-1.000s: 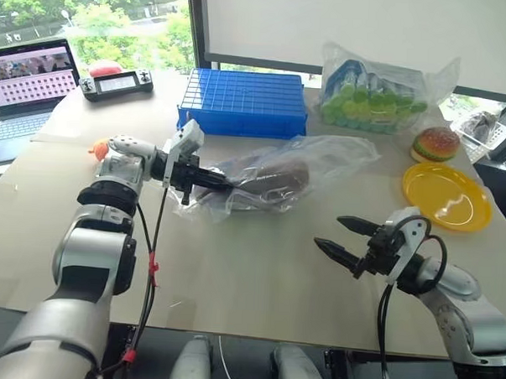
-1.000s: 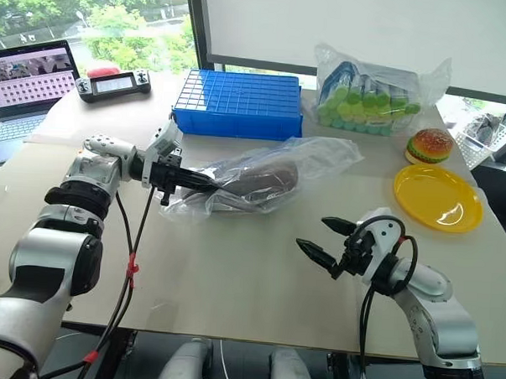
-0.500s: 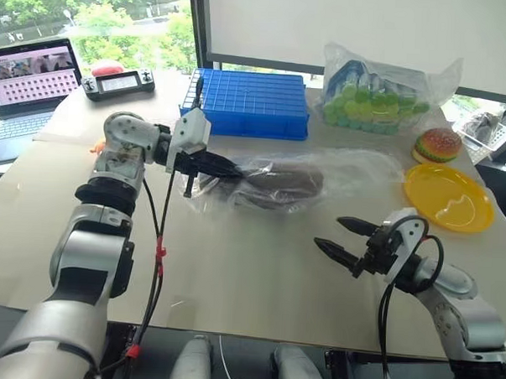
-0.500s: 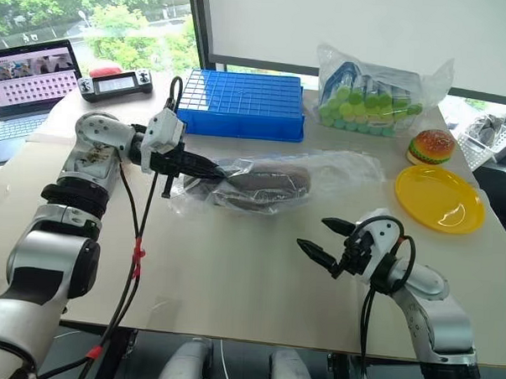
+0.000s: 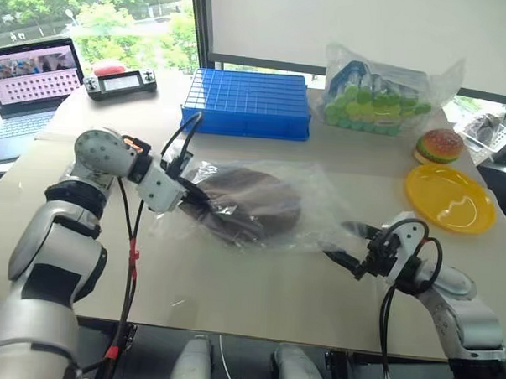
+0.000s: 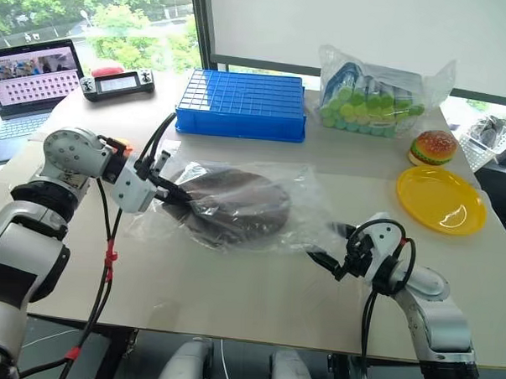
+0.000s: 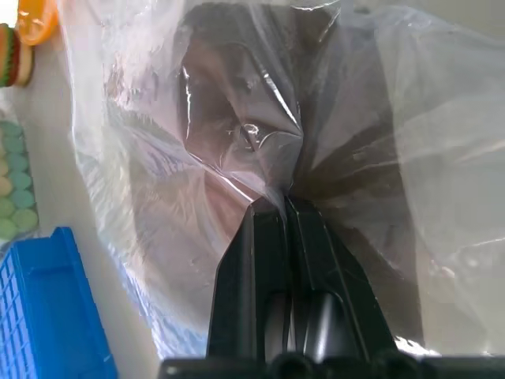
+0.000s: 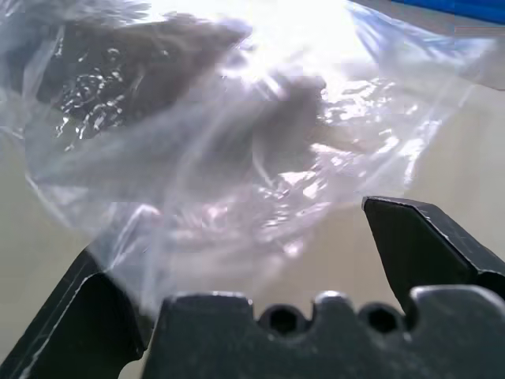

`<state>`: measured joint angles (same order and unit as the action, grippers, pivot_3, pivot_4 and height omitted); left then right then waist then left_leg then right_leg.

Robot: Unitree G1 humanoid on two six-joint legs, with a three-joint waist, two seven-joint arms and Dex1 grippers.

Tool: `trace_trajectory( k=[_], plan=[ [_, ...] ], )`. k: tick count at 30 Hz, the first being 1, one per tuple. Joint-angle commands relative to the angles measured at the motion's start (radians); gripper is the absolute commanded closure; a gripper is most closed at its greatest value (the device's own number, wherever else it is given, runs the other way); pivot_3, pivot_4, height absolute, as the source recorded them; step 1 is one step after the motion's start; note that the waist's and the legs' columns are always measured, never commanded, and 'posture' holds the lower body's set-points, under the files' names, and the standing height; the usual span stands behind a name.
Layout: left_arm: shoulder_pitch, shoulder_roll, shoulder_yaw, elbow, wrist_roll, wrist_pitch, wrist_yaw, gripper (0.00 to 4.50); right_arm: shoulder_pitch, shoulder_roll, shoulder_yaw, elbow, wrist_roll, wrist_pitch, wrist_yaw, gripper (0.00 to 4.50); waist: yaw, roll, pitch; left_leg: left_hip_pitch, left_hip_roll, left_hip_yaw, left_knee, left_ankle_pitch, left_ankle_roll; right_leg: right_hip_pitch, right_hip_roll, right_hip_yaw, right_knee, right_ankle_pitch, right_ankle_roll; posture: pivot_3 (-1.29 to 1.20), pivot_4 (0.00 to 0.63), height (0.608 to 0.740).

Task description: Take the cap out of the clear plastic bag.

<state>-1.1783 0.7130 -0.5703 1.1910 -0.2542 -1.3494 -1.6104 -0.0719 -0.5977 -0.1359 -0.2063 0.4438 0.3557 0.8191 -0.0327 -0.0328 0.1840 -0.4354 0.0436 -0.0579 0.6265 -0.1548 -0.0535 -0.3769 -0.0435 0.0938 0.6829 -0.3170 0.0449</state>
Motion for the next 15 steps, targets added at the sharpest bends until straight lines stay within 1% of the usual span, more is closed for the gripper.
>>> trace_trajectory(
  k=[1, 3, 5, 7, 9, 10, 11, 13, 14, 15],
  plan=[
    [-0.009, 0.007, -0.054, 0.019, -0.005, -0.089, -0.004, 4.48, 0.004, -0.007, -0.029, -0.017, 0.000, -0.029, -0.004, 0.00, 0.001, 0.000, 0.000, 0.000, 0.000, 0.000, 0.000, 0.000, 0.000, 0.000, 0.000, 0.000, 0.000, 0.000, 0.000, 0.00, 0.150, 0.729],
    [-0.004, 0.000, -0.058, 0.043, 0.013, -0.096, -0.004, 4.48, 0.010, -0.005, -0.032, -0.025, 0.001, -0.028, -0.009, 0.00, -0.001, 0.000, 0.000, 0.000, 0.000, 0.000, 0.000, 0.000, 0.000, 0.000, 0.000, 0.000, 0.000, 0.000, 0.000, 0.00, 0.150, 0.729],
    [-0.004, -0.013, -0.038, 0.067, 0.026, -0.064, -0.004, 4.48, 0.018, -0.005, -0.036, -0.033, 0.002, -0.026, -0.014, 0.00, -0.003, 0.000, 0.000, 0.000, 0.000, 0.000, 0.000, 0.000, 0.000, 0.000, 0.000, 0.000, 0.000, 0.000, 0.000, 0.00, 0.150, 0.729],
    [-0.008, -0.022, -0.022, 0.080, 0.035, -0.023, -0.004, 3.87, 0.023, -0.007, -0.037, -0.039, 0.004, -0.025, -0.018, 0.00, -0.004, 0.000, 0.000, 0.000, 0.000, 0.000, 0.000, 0.000, 0.000, 0.000, 0.000, 0.000, 0.000, 0.000, 0.000, 0.00, 0.150, 0.729],
    [-0.009, -0.023, -0.019, 0.085, 0.045, -0.009, -0.004, 3.36, 0.027, -0.011, -0.040, -0.042, 0.006, -0.024, -0.018, 0.00, -0.006, 0.000, 0.000, 0.000, 0.000, 0.000, 0.000, 0.000, 0.000, 0.000, 0.000, 0.000, 0.000, 0.000, 0.000, 0.00, 0.150, 0.729],
    [-0.008, -0.024, -0.011, 0.086, 0.050, -0.007, -0.004, 2.85, 0.027, -0.013, -0.041, -0.043, 0.008, -0.022, -0.018, 0.00, -0.007, 0.000, 0.000, 0.000, 0.000, 0.000, 0.000, 0.000, 0.000, 0.000, 0.000, 0.000, 0.000, 0.000, 0.000, 0.00, 0.150, 0.729],
    [-0.007, -0.024, -0.004, 0.087, 0.055, -0.005, -0.004, 2.56, 0.027, -0.014, -0.043, -0.044, 0.009, -0.021, -0.018, 0.00, -0.008, 0.000, 0.000, 0.000, 0.000, 0.000, 0.000, 0.000, 0.000, 0.000, 0.000, 0.000, 0.000, 0.000, 0.000, 0.00, 0.150, 0.729],
    [-0.006, -0.027, 0.016, 0.091, 0.065, 0.020, -0.004, 1.76, 0.025, -0.016, -0.043, -0.043, 0.009, -0.019, -0.016, 0.00, -0.008, 0.000, 0.000, 0.000, 0.000, 0.000, 0.000, 0.000, 0.000, 0.000, 0.000, 0.000, 0.000, 0.000, 0.000, 0.00, 0.150, 0.729],
    [-0.008, -0.029, 0.033, 0.096, 0.070, 0.062, -0.004, 1.45, 0.021, -0.019, -0.041, -0.040, 0.007, -0.018, -0.014, 0.00, -0.009, 0.000, 0.000, 0.000, 0.000, 0.000, 0.000, 0.000, 0.000, 0.000, 0.000, 0.000, 0.000, 0.000, 0.000, 0.00, 0.150, 0.729],
    [-0.018, -0.034, 0.061, 0.105, 0.069, 0.156, -0.004, 0.98, 0.016, -0.022, -0.038, -0.035, 0.006, -0.017, -0.009, 0.00, -0.009, 0.000, 0.000, 0.000, 0.000, 0.000, 0.000, 0.000, 0.000, 0.000, 0.000, 0.000, 0.000, 0.000, 0.000, 0.00, 0.150, 0.729]
  ],
)
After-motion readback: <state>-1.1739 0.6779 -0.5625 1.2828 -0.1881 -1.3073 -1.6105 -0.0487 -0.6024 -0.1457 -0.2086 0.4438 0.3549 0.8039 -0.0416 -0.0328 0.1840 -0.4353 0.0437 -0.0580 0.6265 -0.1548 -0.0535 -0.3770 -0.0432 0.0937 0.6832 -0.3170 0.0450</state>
